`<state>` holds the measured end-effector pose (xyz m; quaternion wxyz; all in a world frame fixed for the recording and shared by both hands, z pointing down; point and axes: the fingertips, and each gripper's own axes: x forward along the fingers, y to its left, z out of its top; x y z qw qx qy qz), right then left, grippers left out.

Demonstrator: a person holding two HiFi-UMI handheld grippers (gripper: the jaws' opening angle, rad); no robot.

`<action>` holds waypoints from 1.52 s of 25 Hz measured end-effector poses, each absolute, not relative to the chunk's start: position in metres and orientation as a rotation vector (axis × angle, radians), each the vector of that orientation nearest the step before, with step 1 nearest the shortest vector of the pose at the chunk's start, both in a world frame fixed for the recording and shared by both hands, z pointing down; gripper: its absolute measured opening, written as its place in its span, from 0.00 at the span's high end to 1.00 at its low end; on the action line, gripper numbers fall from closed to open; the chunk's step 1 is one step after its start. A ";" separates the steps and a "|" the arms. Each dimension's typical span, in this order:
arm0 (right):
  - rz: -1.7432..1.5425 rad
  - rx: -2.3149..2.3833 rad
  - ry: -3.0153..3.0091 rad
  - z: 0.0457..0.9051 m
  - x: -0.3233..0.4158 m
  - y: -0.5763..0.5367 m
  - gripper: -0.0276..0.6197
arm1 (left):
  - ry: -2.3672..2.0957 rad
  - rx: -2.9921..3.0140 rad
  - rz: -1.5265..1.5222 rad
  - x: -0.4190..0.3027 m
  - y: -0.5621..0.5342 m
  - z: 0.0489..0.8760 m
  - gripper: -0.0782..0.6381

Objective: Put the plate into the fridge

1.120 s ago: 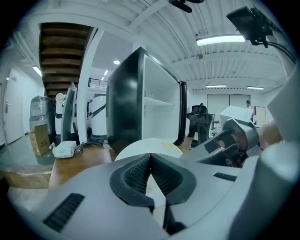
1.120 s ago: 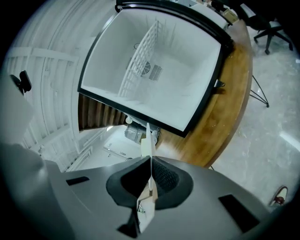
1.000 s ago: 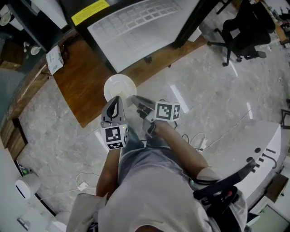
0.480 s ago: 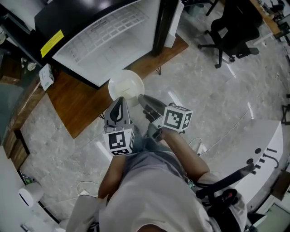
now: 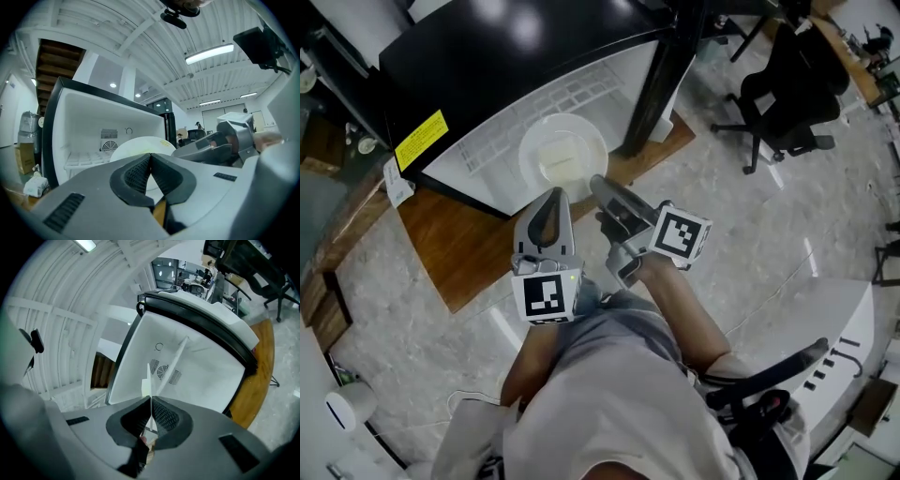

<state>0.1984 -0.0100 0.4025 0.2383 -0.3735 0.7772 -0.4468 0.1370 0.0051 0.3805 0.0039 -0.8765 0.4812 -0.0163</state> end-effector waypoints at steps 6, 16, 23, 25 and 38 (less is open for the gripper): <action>-1.324 -0.914 2.064 0.408 0.192 -0.067 0.92 | 1.540 -2.685 -0.035 0.135 -0.027 0.384 0.86; -1.639 -0.784 1.965 0.394 0.181 -0.187 0.92 | 1.706 -2.641 -0.088 0.153 -0.129 0.378 0.87; -1.721 -0.750 1.980 0.387 0.180 -0.223 0.92 | 1.696 -2.673 -0.052 0.164 -0.170 0.376 0.86; -1.719 -0.742 1.994 0.387 0.180 -0.225 0.92 | 1.713 -2.650 -0.062 0.159 -0.174 0.376 0.86; -1.755 -0.721 2.100 0.383 0.168 -0.226 0.92 | 1.756 -2.622 -0.094 0.159 -0.188 0.376 0.87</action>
